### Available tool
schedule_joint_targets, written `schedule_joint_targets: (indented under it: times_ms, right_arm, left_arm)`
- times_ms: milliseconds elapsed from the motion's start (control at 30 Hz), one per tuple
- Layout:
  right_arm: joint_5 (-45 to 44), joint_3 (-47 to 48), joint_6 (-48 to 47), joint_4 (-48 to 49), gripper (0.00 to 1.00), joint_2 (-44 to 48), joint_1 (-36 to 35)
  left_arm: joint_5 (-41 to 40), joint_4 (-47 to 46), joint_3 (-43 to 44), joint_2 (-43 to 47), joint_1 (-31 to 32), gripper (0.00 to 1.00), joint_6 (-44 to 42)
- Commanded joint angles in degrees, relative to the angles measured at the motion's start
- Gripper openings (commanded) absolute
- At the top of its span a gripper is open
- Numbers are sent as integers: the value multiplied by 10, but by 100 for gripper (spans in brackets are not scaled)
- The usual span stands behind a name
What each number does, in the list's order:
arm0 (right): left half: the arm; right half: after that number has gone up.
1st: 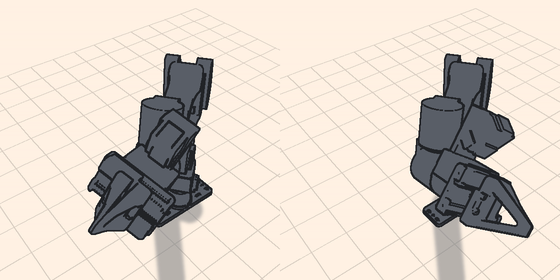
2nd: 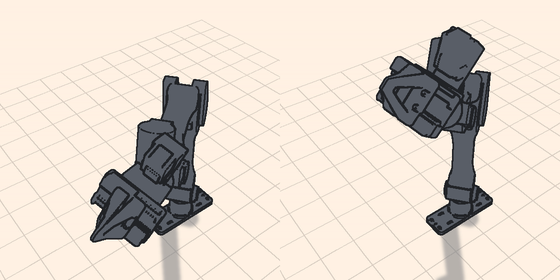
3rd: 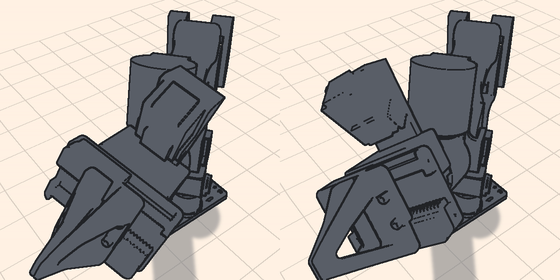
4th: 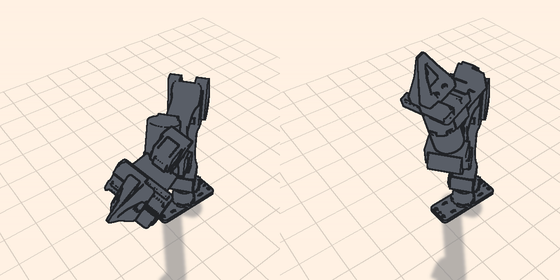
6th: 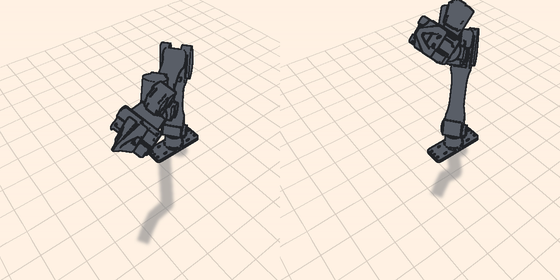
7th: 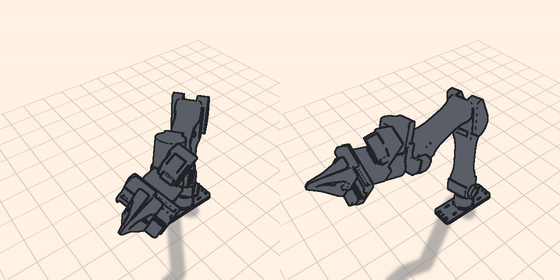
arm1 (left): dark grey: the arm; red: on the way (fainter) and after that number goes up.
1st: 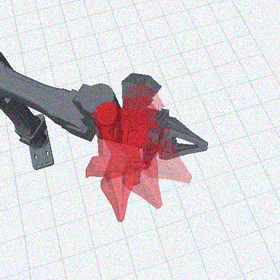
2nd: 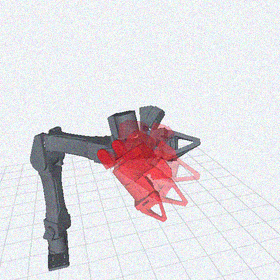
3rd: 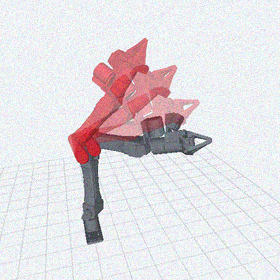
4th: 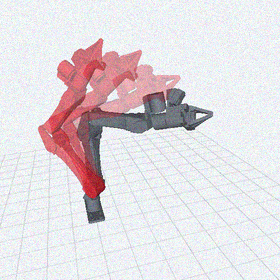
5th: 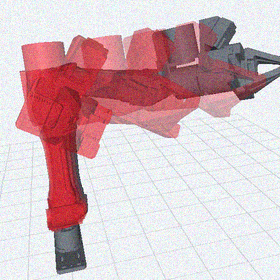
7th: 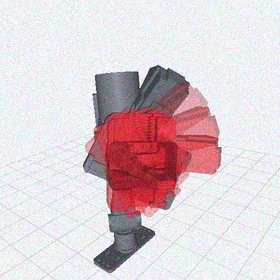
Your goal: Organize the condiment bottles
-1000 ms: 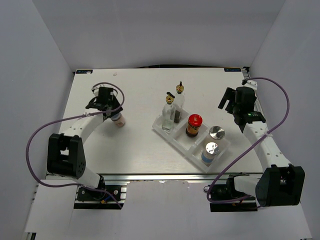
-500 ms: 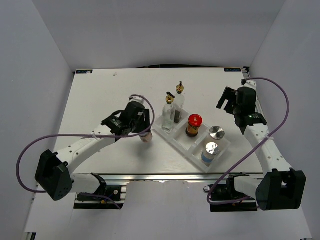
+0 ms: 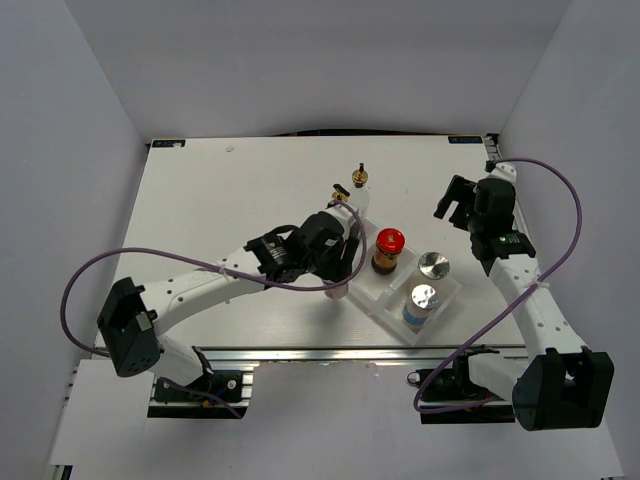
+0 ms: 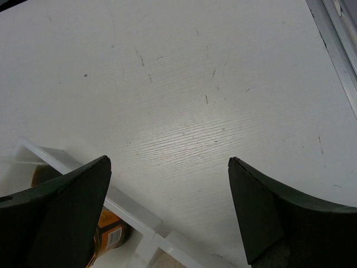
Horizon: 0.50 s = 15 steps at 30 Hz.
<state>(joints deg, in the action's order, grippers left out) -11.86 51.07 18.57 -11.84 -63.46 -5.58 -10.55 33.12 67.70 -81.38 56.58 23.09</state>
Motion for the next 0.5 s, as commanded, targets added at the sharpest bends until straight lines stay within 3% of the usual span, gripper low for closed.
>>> schedule_joint_targets:
  times_ms: [0,467]
  right_arm:
    - [-5,-3,-5,21,89,15,3]
    - [-30,-4,-14,17,89,19,3]
  left_arm:
    - [4,-106,55,-22,5,0,-24]
    - [4,-123,212,-206,5,0,-67]
